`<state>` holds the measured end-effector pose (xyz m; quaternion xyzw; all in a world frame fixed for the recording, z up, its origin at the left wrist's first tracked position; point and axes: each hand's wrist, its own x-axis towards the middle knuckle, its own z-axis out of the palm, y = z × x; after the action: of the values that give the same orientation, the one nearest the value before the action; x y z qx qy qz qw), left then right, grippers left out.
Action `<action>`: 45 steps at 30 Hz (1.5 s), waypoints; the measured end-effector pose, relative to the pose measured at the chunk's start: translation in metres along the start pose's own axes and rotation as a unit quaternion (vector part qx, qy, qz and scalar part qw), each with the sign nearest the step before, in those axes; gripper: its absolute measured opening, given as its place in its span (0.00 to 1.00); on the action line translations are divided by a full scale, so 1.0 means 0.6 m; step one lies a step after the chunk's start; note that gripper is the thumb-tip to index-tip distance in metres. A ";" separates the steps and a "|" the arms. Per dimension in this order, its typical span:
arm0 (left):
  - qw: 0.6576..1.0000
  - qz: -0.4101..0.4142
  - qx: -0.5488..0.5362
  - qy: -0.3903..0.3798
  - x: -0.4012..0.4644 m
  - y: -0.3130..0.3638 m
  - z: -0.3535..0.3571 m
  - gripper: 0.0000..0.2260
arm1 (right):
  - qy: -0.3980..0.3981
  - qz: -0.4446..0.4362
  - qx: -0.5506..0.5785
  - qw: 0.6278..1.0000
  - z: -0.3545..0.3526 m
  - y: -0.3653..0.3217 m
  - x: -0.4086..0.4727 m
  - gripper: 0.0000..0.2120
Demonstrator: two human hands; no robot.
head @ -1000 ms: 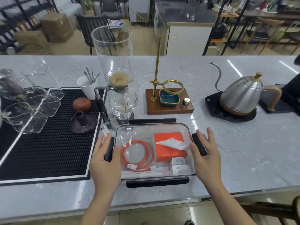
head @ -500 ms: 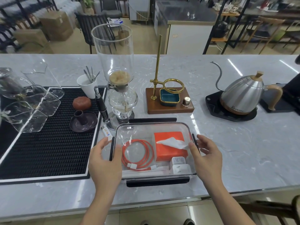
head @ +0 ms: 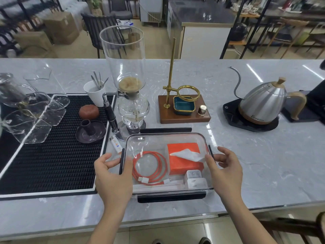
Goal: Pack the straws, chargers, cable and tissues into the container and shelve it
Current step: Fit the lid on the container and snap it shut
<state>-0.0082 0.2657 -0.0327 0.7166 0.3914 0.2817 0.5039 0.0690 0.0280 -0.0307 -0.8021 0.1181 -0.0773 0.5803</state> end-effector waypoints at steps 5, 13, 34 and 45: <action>1.000 0.010 -0.002 -0.001 0.001 -0.001 -0.002 0.22 | 0.001 0.008 -0.011 1.000 -0.001 0.001 0.002 0.17; 1.000 0.012 -0.004 -0.002 0.001 0.000 -0.001 0.22 | -0.003 0.006 -0.016 1.000 -0.001 -0.003 0.002 0.16; 0.892 0.402 0.065 -0.194 -0.002 0.000 -0.018 0.19 | -0.099 -0.260 -0.092 0.956 -0.036 -0.024 -0.018 0.16; 0.816 0.486 0.174 -0.261 -0.006 -0.047 -0.008 0.34 | -0.238 -0.400 -0.261 0.846 -0.037 0.029 -0.023 0.44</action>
<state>-0.0216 0.2703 -0.0575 0.9358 -0.1114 0.2196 0.2521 0.0484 0.0066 -0.0400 -0.8954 -0.3389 -0.0760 0.2786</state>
